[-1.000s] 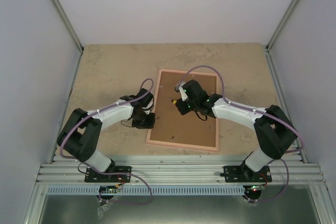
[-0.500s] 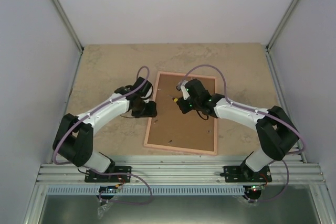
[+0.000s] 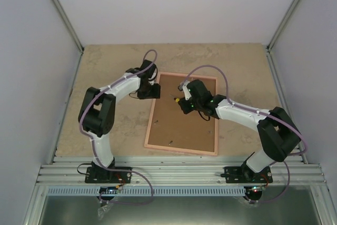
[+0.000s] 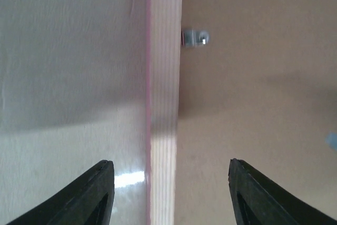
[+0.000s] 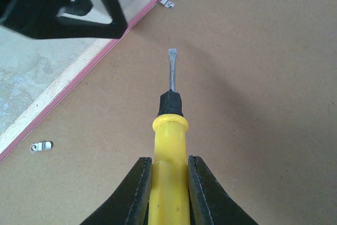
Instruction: Take the photo out of the frame
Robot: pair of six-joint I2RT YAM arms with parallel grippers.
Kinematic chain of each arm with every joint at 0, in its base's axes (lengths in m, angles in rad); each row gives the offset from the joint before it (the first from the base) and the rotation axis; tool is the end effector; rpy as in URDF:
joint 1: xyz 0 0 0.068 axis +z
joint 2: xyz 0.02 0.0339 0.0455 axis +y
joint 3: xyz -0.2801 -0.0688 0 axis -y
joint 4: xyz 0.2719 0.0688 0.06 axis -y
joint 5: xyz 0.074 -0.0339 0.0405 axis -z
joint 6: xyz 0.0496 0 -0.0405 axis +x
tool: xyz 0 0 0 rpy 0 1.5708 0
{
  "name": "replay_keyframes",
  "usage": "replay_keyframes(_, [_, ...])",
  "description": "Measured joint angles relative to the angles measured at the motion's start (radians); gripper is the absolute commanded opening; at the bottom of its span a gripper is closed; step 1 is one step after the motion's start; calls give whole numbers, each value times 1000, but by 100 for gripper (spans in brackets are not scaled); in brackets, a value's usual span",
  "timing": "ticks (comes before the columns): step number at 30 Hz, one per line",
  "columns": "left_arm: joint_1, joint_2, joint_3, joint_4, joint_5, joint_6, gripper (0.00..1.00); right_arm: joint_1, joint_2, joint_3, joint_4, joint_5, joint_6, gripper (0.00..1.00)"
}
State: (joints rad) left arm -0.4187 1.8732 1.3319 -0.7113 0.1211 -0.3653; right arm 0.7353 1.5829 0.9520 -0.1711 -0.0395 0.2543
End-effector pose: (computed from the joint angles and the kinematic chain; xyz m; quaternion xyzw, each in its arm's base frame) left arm 0.3684 -0.1705 0.1752 0.0359 0.9850 -0.1156 0.1233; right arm 0.2688 0.2458 0.1928 -0.2280 0.8984 0.1941 0.3213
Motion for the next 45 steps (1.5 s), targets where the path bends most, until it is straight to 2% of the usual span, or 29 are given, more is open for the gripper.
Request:
replay_keyframes(12, [23,159,132,1,-13,46,42,-11,1,0,23,3,0,0])
replay_keyframes(23, [23,177,133,0,30,76,20,-16,88,48,45,-8,-6,0])
replay_keyframes(31, [25,148,81,42,40,79,15,-20,164,130,59,-27,-14,0])
replay_keyframes(45, [19,119,39,45,57,80,15,-21,266,222,58,-70,-32,0])
